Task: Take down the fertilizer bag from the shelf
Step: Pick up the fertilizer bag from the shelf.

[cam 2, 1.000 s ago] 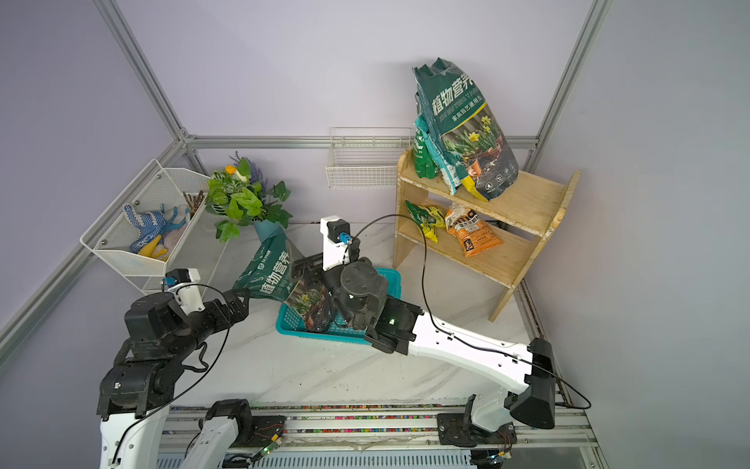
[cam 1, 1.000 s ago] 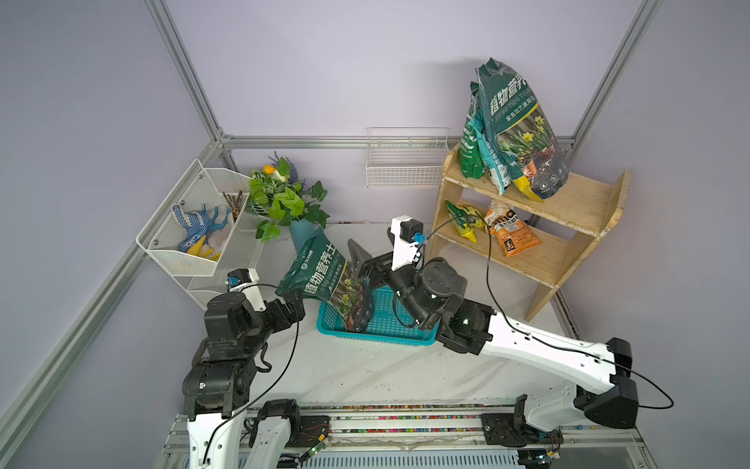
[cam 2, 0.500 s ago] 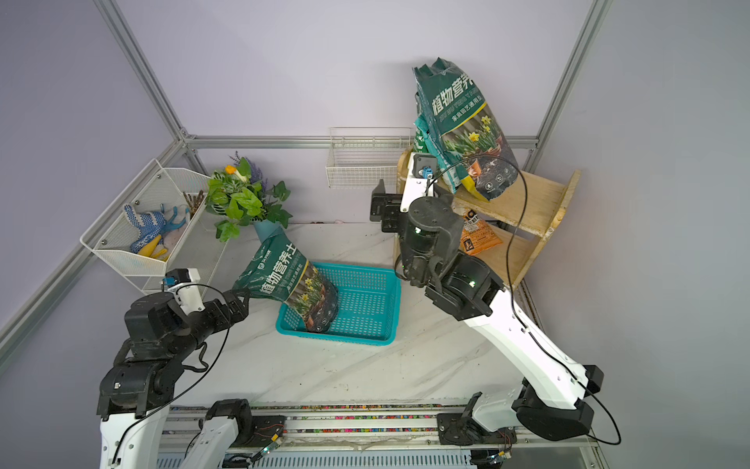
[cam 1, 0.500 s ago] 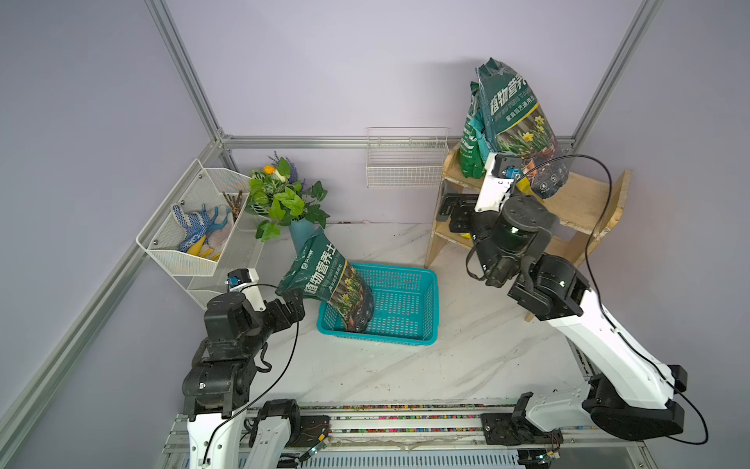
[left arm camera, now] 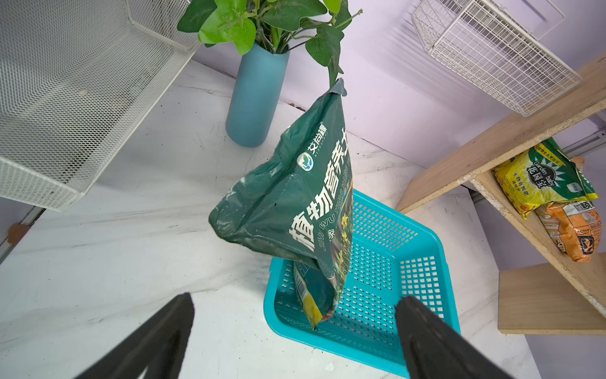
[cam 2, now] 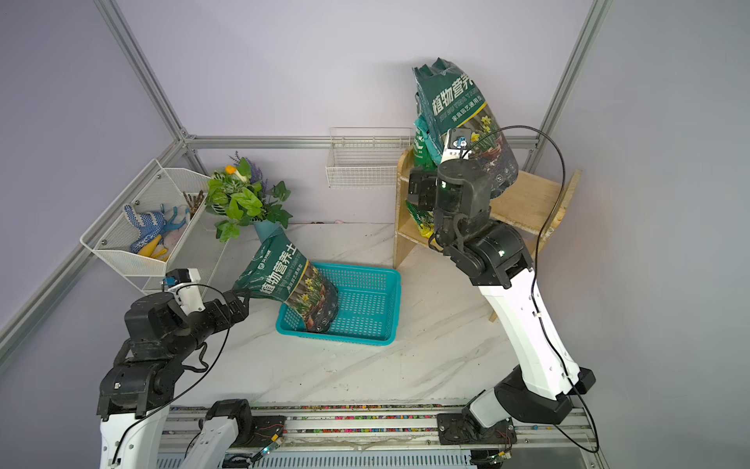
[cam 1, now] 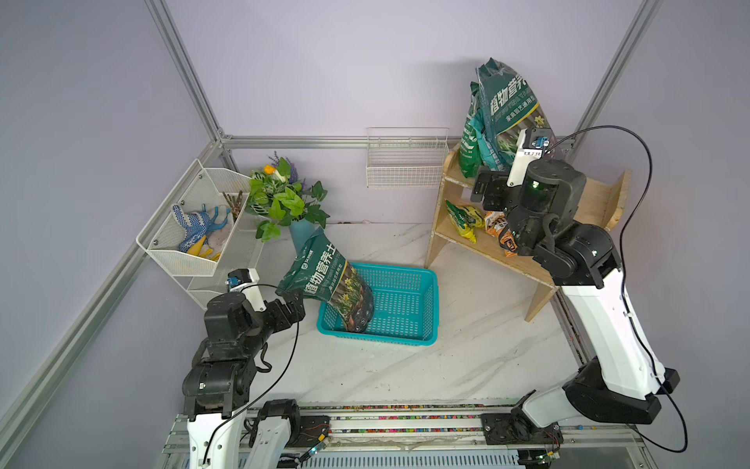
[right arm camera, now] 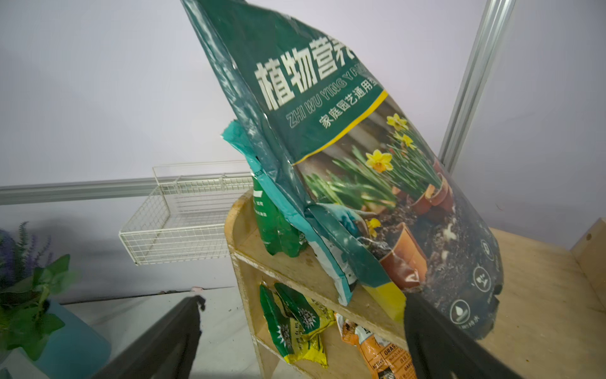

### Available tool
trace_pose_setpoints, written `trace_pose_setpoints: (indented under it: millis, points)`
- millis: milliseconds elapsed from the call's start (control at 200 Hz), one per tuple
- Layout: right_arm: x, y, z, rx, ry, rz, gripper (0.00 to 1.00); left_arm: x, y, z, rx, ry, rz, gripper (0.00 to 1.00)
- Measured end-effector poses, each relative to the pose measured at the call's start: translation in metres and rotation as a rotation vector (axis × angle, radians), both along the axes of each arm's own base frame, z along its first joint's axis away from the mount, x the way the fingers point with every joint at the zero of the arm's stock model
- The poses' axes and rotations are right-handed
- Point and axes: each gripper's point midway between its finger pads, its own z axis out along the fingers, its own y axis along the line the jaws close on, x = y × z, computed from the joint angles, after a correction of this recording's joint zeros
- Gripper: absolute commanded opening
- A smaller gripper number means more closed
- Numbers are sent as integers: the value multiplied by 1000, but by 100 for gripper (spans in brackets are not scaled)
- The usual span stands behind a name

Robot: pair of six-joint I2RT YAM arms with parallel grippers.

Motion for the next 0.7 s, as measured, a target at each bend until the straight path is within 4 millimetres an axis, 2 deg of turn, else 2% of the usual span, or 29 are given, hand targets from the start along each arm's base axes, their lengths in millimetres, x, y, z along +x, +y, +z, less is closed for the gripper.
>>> trace_pose_setpoints:
  millis: [355,700]
  points:
    - [45,-29,-23,-140,84,-153,100,0,-1,1,-2,-3,-5,100]
    - [52,-70,-19,-156,88,-247,100,1,-2,0,-3,-6,-9,100]
